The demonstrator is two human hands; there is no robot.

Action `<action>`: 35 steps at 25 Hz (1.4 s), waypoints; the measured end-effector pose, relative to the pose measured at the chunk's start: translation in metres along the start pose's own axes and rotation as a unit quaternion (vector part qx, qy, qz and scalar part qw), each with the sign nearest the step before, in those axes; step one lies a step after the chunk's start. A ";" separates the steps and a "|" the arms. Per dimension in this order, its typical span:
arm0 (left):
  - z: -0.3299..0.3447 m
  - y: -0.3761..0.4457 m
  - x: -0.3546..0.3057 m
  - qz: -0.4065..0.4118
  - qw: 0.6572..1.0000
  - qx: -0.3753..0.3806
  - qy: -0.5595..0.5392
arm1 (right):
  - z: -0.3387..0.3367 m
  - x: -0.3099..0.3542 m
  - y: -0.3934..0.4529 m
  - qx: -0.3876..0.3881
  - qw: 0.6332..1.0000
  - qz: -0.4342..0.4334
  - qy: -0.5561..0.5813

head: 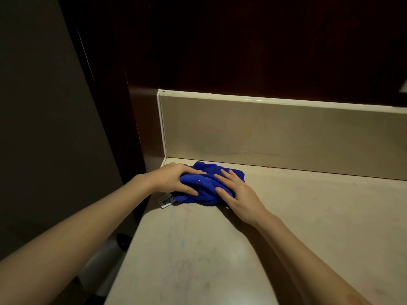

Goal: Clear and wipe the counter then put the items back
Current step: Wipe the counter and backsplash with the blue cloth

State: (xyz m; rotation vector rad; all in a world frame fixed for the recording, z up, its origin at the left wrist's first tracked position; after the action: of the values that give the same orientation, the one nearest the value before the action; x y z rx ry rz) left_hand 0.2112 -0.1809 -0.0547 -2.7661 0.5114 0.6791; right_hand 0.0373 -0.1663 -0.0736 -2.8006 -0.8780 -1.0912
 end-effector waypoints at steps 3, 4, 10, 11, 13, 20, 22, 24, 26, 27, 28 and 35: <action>0.016 -0.034 -0.009 -0.006 1.000 0.015 -0.011 | 0.006 0.017 -0.035 0.014 1.000 -0.002 -0.003; 0.021 -0.047 -0.013 -0.006 1.000 0.017 -0.020 | 0.009 0.023 -0.046 0.019 1.000 -0.005 -0.005; 0.050 -0.128 -0.040 -0.024 0.999 -0.005 -0.043 | 0.022 0.061 -0.119 0.033 0.999 -0.026 -0.010; 0.056 -0.143 -0.046 -0.025 0.999 -0.006 -0.047 | 0.025 0.068 -0.132 0.036 0.999 -0.030 -0.011; 0.066 -0.170 -0.057 -0.029 0.998 -0.005 -0.059 | 0.030 0.080 -0.156 0.041 0.998 -0.036 -0.013; 0.085 -0.227 -0.078 -0.028 0.997 -0.030 -0.064 | 0.043 0.107 -0.208 0.053 0.997 -0.046 -0.004; 0.087 -0.232 -0.078 -0.034 0.996 -0.033 -0.070 | 0.044 0.108 -0.212 0.053 0.997 -0.049 -0.003; 0.086 -0.229 -0.075 -0.037 0.996 -0.043 -0.074 | 0.045 0.106 -0.207 0.055 0.997 -0.052 -0.003; 0.082 -0.221 -0.071 -0.037 0.995 -0.048 -0.082 | 0.046 0.101 -0.196 0.057 0.997 -0.053 -0.003; 0.080 -0.216 -0.068 -0.036 0.994 -0.049 -0.087 | 0.046 0.098 -0.189 0.056 0.997 -0.053 -0.004; 0.076 -0.211 -0.064 -0.036 0.994 -0.051 -0.089 | 0.047 0.096 -0.181 0.055 0.997 -0.054 -0.007; 0.041 -0.146 -0.027 -0.049 0.993 -0.062 -0.087 | 0.043 0.072 -0.104 0.033 0.998 -0.053 -0.018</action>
State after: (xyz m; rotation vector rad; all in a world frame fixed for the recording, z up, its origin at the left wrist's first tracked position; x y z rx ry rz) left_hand 0.2294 -0.0274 -0.0549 -2.7880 0.3032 0.9471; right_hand 0.0547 -0.0344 -0.0807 -2.7565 -1.0554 -1.0069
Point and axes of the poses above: each hand's wrist, its own y-axis towards the middle knuckle, its own z-axis out of the palm, x = y × z, the point moved 7 cm from there along y, towards the middle knuckle, and after that the axes turned 4 degrees about -z, right-handed, at the moved point
